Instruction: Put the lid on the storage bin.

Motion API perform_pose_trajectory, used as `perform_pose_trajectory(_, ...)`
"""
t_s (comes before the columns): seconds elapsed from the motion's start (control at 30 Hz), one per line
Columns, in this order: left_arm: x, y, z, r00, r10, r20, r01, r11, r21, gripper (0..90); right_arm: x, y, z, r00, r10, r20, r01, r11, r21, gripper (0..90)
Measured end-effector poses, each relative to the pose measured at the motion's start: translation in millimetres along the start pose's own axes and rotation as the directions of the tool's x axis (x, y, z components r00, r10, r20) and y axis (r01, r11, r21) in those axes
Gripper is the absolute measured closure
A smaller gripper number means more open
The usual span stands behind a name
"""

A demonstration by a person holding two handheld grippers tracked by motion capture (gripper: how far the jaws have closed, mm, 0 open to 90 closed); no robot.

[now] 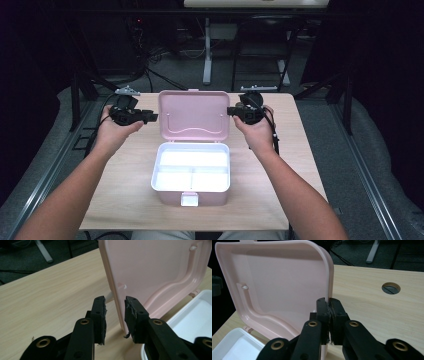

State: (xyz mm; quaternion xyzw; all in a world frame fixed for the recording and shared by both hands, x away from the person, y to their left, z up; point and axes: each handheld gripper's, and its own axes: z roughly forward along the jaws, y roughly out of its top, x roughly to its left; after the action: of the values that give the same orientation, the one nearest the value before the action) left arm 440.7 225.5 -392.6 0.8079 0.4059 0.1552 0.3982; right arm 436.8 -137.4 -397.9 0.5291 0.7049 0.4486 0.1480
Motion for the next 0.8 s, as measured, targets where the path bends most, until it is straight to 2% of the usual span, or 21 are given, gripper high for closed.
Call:
perform_pose_trajectory(0.07, 0.0, 1.2, 0.0, 1.0, -0.002, -0.003, 0.002, 0.9996, -0.027, 67.6, 0.1, 0.0, -0.1, 1.0, -0.001, 0.0, 0.001, 1.0, 0.0, 87.2)
perform_pose_trajectory(0.17, 0.7, 3.5, 1.1, 0.9996, -0.027, -0.007, 0.026, 0.9972, -0.07, 67.1, 0.3, 0.0, 0.0, 1.0, -0.001, 0.0, 0.001, 1.0, -0.001, 87.2)
perform_pose_trajectory(0.33, 2.9, 6.1, 6.2, 0.9983, -0.057, -0.006, 0.056, 0.9926, -0.107, 67.5, 0.5, -0.4, -0.4, 1.0, 0.003, 0.0, -0.003, 1.0, -0.001, 87.2)
perform_pose_trajectory(0.47, 2.8, 7.2, 11.7, 0.9977, -0.068, -0.001, 0.068, 0.9908, -0.118, 68.9, 0.9, -0.9, -1.0, 1.0, 0.003, -0.001, -0.003, 1.0, -0.005, 87.2)
perform_pose_trajectory(0.6, 2.2, 8.1, 15.5, 0.9962, -0.086, 0.014, 0.087, 0.9878, -0.129, 73.9, 0.1, -1.7, -1.2, 1.0, 0.002, -0.007, -0.002, 0.9999, -0.011, 87.2)
perform_pose_trajectory(0.8, 1.2, 8.8, 17.9, 0.9958, -0.092, -0.001, 0.091, 0.9855, -0.144, 79.8, 0.6, -2.3, -1.8, 1.0, 0.004, -0.008, -0.004, 0.9999, -0.013, 87.2)
